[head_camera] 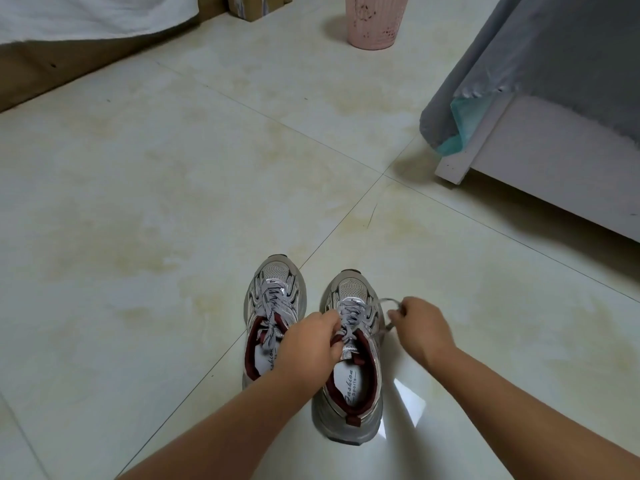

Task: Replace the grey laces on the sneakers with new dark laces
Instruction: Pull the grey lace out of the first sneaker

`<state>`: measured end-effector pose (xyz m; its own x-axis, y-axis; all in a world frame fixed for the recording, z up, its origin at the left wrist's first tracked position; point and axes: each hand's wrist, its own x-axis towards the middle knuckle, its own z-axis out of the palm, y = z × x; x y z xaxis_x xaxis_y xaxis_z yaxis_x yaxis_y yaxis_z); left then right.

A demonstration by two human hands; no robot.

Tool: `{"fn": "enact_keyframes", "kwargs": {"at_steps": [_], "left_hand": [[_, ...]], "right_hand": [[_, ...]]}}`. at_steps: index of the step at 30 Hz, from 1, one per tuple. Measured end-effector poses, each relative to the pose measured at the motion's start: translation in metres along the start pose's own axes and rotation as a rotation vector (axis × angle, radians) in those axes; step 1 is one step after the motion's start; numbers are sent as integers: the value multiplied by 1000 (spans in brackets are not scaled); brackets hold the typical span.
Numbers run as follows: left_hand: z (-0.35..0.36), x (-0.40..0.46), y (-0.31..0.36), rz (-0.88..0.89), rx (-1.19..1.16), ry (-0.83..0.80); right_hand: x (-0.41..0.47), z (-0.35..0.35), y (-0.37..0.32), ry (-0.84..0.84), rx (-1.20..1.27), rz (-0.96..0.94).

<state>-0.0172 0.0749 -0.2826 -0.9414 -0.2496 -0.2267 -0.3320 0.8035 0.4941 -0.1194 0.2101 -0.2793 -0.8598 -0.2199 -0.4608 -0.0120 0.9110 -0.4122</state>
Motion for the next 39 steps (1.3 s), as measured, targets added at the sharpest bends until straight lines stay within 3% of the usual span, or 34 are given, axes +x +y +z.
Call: {"fn": "enact_keyframes", "kwargs": {"at_steps": [2,3,9,12,15,19,26,31,33,37,39], "left_hand": [[1,-1,1,0,-1,7],[1,-2,1,5,-1,13],[0,-2,14,83,-224,35],[0,-6,16,144,-210,-22],[6,-12,10,236,-174,-15],[10,-11,-1,129,-253,161],[3,-9,2,-40,-144,76],[3,-6,1,-50,-92,45],[6,-5,-1,-73,-117,41],[9,-5,-3,-122,-202,52],[11,-5,-3,-130,-225,69]], "right_hand": [[5,-11,10,107,-119,28],[6,-16,15,82,-163,39],[0,-17,12,-370,-154,-42],[-2,-14,-1,-252,-70,-131],[-11,-10,-20,-90,-36,-336],[-25,7,-40,-152,-144,-503],[-22,11,-46,-155,-383,-594],[-21,10,-45,-139,-525,-705],[-20,11,-43,-119,-437,-649],[-9,7,-28,-83,46,-251],[-7,7,-25,-91,121,-193]]}}
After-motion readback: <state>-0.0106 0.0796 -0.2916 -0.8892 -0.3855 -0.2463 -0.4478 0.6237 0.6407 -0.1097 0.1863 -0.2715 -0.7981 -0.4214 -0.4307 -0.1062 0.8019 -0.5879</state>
